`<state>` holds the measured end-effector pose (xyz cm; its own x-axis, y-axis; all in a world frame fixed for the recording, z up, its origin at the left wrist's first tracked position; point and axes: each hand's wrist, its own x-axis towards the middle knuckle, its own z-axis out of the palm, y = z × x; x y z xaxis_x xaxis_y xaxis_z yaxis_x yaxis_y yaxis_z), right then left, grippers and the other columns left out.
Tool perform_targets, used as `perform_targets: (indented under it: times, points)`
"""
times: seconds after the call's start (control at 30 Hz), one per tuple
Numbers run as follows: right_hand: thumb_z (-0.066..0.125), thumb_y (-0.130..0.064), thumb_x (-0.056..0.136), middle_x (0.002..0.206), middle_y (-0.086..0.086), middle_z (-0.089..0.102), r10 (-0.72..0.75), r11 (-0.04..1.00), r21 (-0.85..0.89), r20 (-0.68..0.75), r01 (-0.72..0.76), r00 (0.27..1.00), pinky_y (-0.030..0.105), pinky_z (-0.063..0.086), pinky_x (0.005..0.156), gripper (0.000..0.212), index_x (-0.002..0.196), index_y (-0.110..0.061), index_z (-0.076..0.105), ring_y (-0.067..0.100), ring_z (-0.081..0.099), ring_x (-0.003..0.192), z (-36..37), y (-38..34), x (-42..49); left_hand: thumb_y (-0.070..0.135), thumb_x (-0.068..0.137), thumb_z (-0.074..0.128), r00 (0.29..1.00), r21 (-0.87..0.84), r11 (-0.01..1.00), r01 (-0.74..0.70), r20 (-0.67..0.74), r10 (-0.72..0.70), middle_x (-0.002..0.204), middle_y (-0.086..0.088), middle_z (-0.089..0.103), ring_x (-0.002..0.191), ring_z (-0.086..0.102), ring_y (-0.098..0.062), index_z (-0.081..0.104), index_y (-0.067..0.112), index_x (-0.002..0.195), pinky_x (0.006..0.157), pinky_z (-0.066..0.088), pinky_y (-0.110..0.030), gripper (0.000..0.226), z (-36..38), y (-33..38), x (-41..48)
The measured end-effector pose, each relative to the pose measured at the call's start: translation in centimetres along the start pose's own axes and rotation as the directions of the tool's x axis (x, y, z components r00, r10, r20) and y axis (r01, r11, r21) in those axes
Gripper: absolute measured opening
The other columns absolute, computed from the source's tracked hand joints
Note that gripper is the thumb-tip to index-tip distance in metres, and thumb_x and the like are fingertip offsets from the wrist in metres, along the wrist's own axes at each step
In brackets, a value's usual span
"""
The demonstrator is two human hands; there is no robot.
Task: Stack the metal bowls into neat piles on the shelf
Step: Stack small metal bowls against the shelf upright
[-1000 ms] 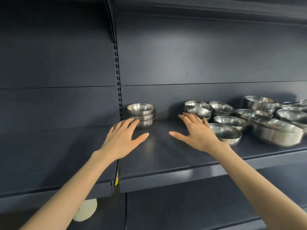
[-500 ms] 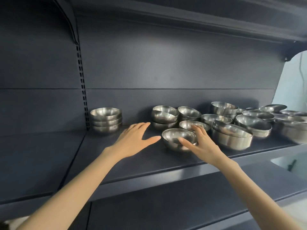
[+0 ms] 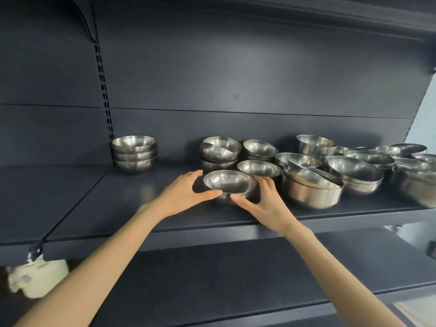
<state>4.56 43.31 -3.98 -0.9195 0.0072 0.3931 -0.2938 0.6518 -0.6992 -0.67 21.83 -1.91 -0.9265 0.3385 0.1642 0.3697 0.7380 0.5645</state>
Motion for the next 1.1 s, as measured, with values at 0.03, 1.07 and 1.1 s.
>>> perform_targets:
  times: [0.03,1.07,1.1]
  points:
    - [0.074,-0.042,0.080,0.136,-0.003,0.038,-0.002,1.000,0.017,0.006,0.002,1.000,-0.004,0.021,0.093,0.067,0.136,-0.021,0.044,-0.010,0.029,0.114,0.0,0.2,0.1,0.080,0.064,0.052,1.000,-0.060,0.998,0.010,-0.010,-0.010,0.156,0.009,0.028,0.143,0.024,-0.013,0.028,0.025,0.150,0.112,0.028,-0.034,0.105,0.3,0.0,0.0]
    - [0.078,-0.026,0.080,0.114,-0.023,0.053,-0.074,0.925,0.378,0.068,0.043,0.995,0.003,0.044,0.077,0.060,0.123,-0.030,0.036,-0.008,0.056,0.101,7.3,-6.3,3.8,0.031,0.071,0.082,0.990,-0.466,0.879,-0.104,-0.133,0.047,0.116,0.016,0.063,0.101,0.059,0.008,0.054,0.029,0.121,0.085,0.046,-0.015,0.057,-6.5,-6.6,-1.2]
    - [0.078,-0.027,0.080,0.116,-0.022,0.054,-0.072,0.923,0.384,0.071,0.040,0.995,0.003,0.045,0.079,0.060,0.124,-0.030,0.037,-0.007,0.056,0.104,7.7,-6.7,4.1,0.029,0.073,0.082,0.990,-0.477,0.872,-0.104,-0.133,0.045,0.116,0.016,0.063,0.102,0.059,0.008,0.054,0.029,0.122,0.087,0.045,-0.016,0.056,-6.8,-7.1,-1.1]
